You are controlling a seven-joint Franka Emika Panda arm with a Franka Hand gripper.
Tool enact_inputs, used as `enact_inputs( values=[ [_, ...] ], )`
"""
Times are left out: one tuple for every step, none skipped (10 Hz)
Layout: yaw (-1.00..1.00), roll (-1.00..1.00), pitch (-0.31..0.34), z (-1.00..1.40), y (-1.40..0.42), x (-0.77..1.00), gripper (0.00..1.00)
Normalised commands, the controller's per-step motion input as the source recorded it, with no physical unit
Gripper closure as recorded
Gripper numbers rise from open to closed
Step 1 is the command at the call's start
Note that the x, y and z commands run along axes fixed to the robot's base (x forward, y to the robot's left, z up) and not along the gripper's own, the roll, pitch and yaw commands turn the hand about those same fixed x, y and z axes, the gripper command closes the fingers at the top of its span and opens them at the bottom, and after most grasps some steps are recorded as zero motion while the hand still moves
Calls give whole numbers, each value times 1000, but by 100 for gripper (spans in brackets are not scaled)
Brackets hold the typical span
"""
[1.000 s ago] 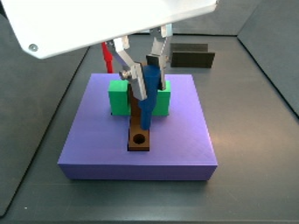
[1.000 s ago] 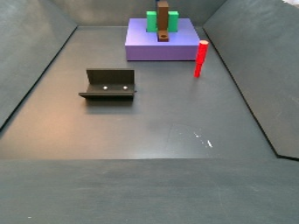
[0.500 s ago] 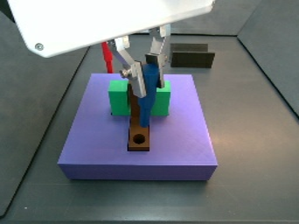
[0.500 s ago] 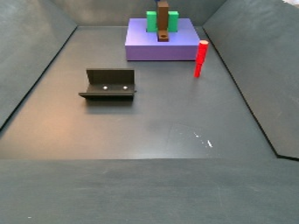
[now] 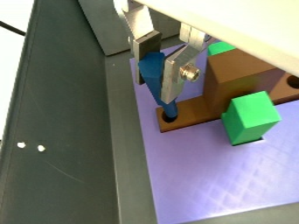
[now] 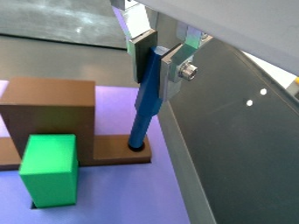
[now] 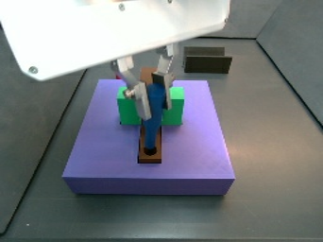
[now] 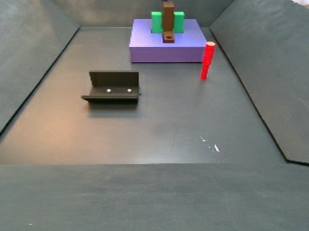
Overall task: Pick up the blue object. Move up. Place the blue object on the fixture. Regrasp the blue object. Move to above the board. Insert the blue object.
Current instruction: Insert the blue object.
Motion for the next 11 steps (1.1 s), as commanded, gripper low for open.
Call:
enact_inputs(
  values=[
    [-3, -413, -204, -191, -23, -60, 100],
    [0, -441, -199, -171, 0, 0, 100],
    [0, -423, -156, -229, 51, 37, 100],
    [0, -371, -144, -320, 0, 14, 100],
    [-14, -367, -107, -237, -6, 91, 100],
    [-43, -357, -86, -194, 0, 111, 100],
    [-40, -321, -69, -220, 0, 106, 100],
    [-77, -284, -43, -229, -23, 146, 100],
    [-83, -257, -31, -240, -43, 163, 100],
    [-100, -257, -59, -323, 0, 57, 100],
    [-114, -280, -97, -354, 0, 0, 100]
  ],
)
